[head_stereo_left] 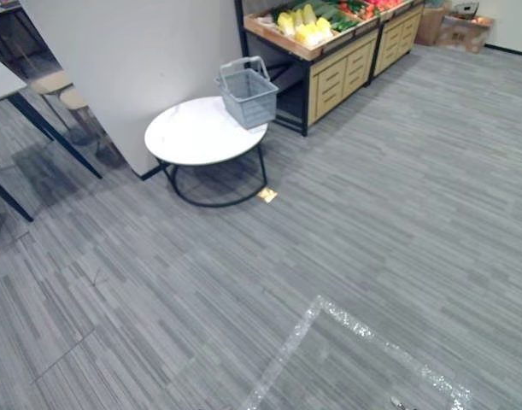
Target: Pick vegetable in the basket
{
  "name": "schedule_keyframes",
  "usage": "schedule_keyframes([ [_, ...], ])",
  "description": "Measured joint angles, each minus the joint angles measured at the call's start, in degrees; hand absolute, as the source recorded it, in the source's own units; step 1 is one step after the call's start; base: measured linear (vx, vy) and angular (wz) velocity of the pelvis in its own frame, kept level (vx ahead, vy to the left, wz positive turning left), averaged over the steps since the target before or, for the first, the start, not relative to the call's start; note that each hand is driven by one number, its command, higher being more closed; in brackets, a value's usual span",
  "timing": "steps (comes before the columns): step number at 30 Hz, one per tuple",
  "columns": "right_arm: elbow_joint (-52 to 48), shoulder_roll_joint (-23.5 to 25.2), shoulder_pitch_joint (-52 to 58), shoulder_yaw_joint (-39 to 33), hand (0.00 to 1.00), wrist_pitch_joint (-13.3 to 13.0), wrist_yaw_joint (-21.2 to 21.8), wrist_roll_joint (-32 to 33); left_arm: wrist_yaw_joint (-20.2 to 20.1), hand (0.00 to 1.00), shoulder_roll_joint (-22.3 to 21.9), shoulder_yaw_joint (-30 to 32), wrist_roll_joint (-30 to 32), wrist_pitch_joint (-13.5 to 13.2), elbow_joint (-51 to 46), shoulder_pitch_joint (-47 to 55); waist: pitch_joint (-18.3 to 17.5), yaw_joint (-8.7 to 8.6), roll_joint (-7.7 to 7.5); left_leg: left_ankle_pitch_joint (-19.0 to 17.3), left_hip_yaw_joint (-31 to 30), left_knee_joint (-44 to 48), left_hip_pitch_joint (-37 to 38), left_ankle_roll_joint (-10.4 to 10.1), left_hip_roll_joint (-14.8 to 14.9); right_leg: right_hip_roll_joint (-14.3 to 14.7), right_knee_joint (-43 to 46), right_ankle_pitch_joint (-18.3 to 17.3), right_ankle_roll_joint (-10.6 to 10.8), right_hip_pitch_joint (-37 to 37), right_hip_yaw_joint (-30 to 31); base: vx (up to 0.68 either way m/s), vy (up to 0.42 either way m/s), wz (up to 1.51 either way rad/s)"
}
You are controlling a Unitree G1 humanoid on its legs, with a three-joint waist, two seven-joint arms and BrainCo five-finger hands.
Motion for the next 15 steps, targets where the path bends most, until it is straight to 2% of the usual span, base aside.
schedule_keyframes([
  [9,-1.5,0.3,-0.8,0.0,0.00,-0.1,-0.5,0.3,0.3,0.00,-0.7,1.7,-2.3,-1.0,-0.3,0.0,0.1,0.00,-0.06,-0.4,0.1,0.0,0.4,-0.6,0.0,-0.1,0.3,-0.1,0.2,0.1,0.0,0.00,0.000,0.00],
  [15,-3.6,1.0,-0.4,2.7,0.00,-4.6,-1.8,3.9,2.7,0.00,-1.1,1.3,-2.3,-3.6,-1.5,0.1,0.1,-0.06,-0.12,-0.4,0.2,0.0,0.4,-0.6,0.0,-0.1,0.3,-0.1,0.2,-0.2,0.1,-0.01,0.001,-0.02],
])
